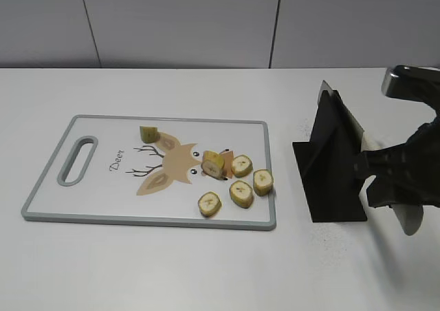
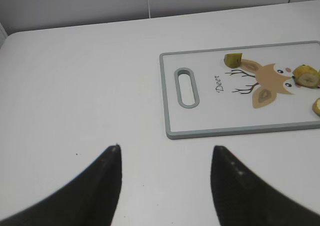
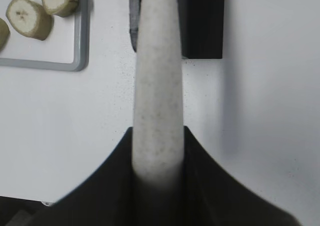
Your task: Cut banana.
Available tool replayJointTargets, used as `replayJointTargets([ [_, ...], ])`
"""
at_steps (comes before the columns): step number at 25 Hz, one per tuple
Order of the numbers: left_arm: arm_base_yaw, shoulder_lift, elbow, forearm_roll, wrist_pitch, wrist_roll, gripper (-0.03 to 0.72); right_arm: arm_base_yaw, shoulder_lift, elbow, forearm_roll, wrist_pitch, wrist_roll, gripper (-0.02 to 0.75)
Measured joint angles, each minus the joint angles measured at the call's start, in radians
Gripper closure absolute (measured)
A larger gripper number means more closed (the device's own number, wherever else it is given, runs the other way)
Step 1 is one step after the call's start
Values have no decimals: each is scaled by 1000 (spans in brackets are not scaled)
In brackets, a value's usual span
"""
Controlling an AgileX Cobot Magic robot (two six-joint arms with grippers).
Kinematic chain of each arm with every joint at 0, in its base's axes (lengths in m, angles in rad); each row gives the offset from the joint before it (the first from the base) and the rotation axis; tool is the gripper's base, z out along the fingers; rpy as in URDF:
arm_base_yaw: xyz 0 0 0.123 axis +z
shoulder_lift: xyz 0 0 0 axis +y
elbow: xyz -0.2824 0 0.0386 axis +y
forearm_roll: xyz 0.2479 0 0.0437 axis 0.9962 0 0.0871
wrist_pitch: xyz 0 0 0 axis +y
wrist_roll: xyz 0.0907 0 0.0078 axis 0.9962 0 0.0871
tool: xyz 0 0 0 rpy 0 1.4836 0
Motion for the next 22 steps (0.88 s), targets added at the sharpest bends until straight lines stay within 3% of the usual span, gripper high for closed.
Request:
replayJointTargets([
  [4, 0, 0, 0, 0, 0, 0, 135, 0, 9, 0, 6, -2, -16, 568],
  [5, 0, 0, 0, 0, 0, 0, 135, 0, 12, 1, 12, -3, -24, 528],
  [9, 0, 0, 0, 0, 0, 0, 135, 0, 16, 2, 26, -2, -51, 223],
  [11, 0, 0, 0, 0, 0, 0, 135, 0, 16, 2, 28, -2, -57, 118],
  [22, 0, 0, 0, 0, 0, 0, 135, 0, -76, -58, -9, 1, -104, 106],
])
